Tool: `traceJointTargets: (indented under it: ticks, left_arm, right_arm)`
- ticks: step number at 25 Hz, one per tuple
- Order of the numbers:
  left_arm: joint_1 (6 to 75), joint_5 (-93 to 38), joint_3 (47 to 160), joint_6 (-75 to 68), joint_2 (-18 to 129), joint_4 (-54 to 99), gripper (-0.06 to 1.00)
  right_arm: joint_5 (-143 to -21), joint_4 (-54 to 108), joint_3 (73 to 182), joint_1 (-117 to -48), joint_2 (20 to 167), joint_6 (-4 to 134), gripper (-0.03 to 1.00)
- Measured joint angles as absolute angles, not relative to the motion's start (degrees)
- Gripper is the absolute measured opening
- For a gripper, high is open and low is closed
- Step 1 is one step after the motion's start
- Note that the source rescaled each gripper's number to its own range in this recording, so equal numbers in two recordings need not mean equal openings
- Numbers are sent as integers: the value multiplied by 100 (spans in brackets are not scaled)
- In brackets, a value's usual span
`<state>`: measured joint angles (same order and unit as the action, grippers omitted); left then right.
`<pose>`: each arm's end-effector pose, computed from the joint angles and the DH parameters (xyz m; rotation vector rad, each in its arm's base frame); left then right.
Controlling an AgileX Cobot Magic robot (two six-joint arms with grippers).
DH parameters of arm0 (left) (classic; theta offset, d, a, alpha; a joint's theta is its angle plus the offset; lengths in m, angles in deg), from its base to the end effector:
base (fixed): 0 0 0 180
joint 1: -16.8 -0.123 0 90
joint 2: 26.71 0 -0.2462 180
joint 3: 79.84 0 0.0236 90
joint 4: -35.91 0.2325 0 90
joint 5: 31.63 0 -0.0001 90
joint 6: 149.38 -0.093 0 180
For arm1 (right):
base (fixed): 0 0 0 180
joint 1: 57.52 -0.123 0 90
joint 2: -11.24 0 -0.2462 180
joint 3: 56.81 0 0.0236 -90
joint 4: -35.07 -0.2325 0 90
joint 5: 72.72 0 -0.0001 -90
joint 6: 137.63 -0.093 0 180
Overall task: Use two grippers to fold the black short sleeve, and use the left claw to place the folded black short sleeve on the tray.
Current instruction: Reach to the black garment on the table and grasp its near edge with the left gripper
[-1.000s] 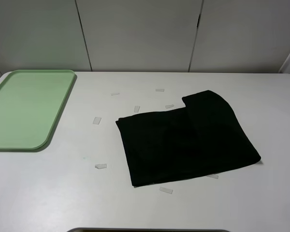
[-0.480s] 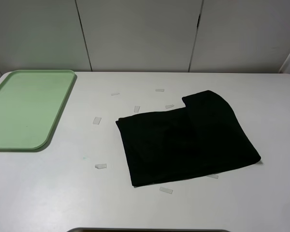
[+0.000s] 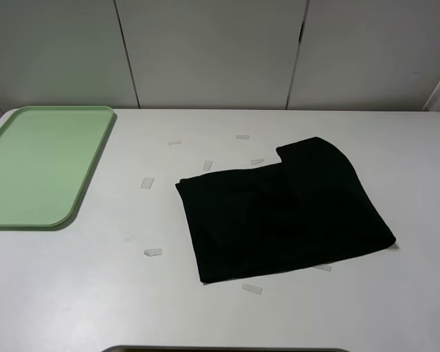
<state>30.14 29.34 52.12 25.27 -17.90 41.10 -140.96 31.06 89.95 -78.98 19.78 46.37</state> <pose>0.0216 0.0024 0.2644 0.3295 2.0264 0.0221 -0.0199 -0.0013 0.3169 -0.4434 1.8773 0.2842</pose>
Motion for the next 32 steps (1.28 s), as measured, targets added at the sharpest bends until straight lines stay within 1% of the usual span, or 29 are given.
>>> traceJointTargets:
  ticks: [6,10,19,32]
  left_arm:
    - [3014,2934,5212,2527,-1790,4110,94]
    - [3014,2934,5212,2527,-1790,4110,94]
    - [3014,2934,5212,2527,-1790,4110,94]
    - [3014,2934,5212,2527,-1790,4110,94]
  right_arm:
    - [-14055,3093,8285,-7898,1978,4696,100]
    - [-13784,3090,7773,-7898,1978,4696,100]
    - [-13226,3389,7544,-7898,1978,4701,100]
    - [-13195,3447,7542,-7898,1978,4701,100]
